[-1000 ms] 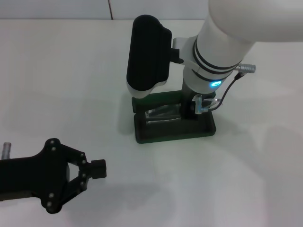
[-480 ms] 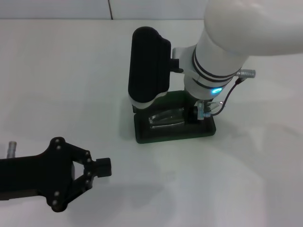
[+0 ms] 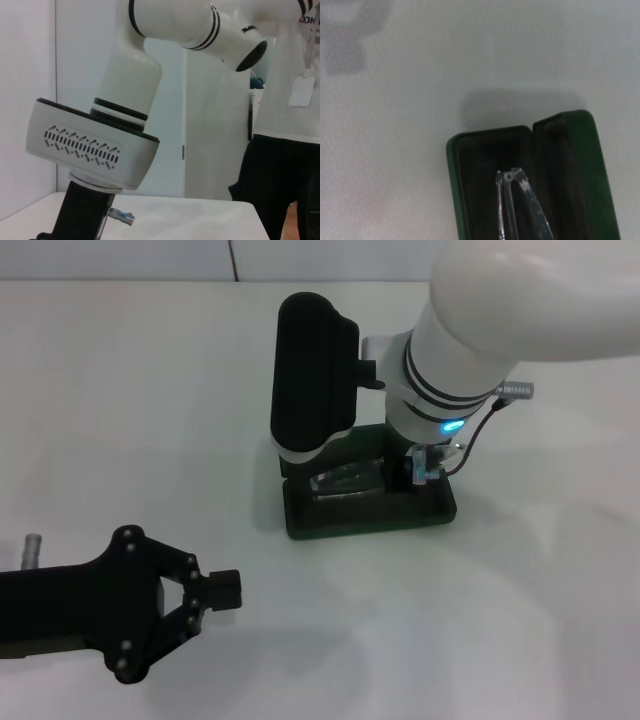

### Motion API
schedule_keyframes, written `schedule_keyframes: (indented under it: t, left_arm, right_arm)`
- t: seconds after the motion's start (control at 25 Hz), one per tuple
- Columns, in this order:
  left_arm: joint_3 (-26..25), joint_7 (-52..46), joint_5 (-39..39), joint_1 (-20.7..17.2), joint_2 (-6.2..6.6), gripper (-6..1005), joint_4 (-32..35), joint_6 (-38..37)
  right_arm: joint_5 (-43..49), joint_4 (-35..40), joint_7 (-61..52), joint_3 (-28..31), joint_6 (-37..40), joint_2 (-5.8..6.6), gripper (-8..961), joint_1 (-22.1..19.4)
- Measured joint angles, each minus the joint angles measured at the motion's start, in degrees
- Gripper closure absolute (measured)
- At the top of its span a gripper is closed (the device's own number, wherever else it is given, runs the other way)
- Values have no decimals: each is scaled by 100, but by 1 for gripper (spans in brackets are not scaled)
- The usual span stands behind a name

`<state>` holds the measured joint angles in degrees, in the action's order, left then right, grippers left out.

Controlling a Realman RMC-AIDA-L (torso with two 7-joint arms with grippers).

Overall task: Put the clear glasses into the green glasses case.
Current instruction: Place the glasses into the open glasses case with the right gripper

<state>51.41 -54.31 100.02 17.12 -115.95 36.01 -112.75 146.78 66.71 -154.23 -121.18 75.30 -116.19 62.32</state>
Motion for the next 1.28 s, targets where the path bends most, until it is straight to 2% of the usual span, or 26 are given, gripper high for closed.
schedule_keyframes:
  t: [0.72,1.04,1.28]
  left_arm:
    - [-1,23,234,63,21,949,3,25]
    - [-130,123,251,-36,177,949,3,15]
    - [-187,121,274,-111,192,949,3,14]
  right_arm:
    - [-69,-110,-34,-63,-156,0,849,43]
    - [-72,-115,-25,-66,-163,0,849,16]
    - [-71,-84,-12,-72,-203,0,849,3]
